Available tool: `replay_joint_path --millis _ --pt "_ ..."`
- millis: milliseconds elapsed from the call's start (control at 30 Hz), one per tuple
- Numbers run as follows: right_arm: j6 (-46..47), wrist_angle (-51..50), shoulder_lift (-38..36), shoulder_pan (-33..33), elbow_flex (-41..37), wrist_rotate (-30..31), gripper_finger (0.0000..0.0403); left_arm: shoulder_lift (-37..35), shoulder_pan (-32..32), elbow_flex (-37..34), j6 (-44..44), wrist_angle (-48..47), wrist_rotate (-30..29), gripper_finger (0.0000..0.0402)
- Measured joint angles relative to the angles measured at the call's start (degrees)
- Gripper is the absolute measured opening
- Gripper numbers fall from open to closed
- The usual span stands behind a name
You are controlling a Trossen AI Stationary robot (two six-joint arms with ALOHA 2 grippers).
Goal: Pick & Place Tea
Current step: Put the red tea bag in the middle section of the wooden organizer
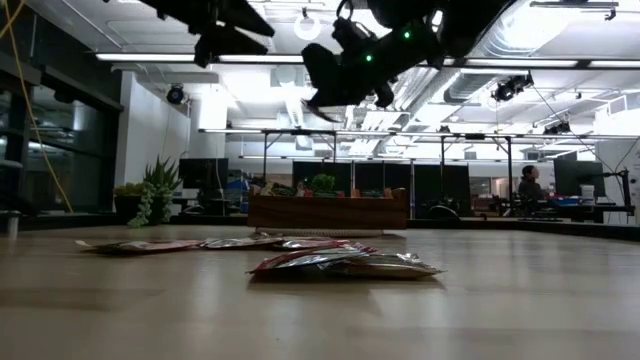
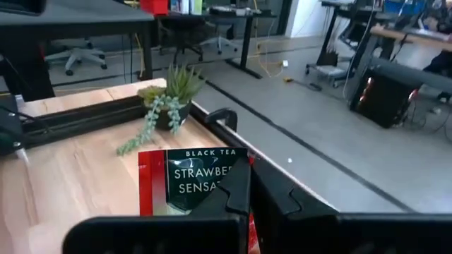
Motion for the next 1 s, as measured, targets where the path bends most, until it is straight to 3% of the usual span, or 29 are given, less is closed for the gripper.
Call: replay_joint_path --millis 333,533,733,1000 --pt "-6.3 0.6 -5.2 0.0 0.0 1.2 0.0 6.9 0.0 0.1 -0.1 8.8 -1.0 0.0182" --pt "-9.6 0.4 -8.0 0.3 0.0 1.1 0.0 9.4 0.0 0.1 -1.7 15.3 -4.4 0.0182" --pt "-10.1 0.3 -8.1 1.0 0.0 -1.9 0.0 10.2 0.0 0.0 -1.2 20.9 -8.8 0.0182" --pt "-11.7 0.2 -8.1 1.6 0.0 -2.8 0.0 12.8 0.0 0.1 -1.4 23.6 -9.0 0.0182"
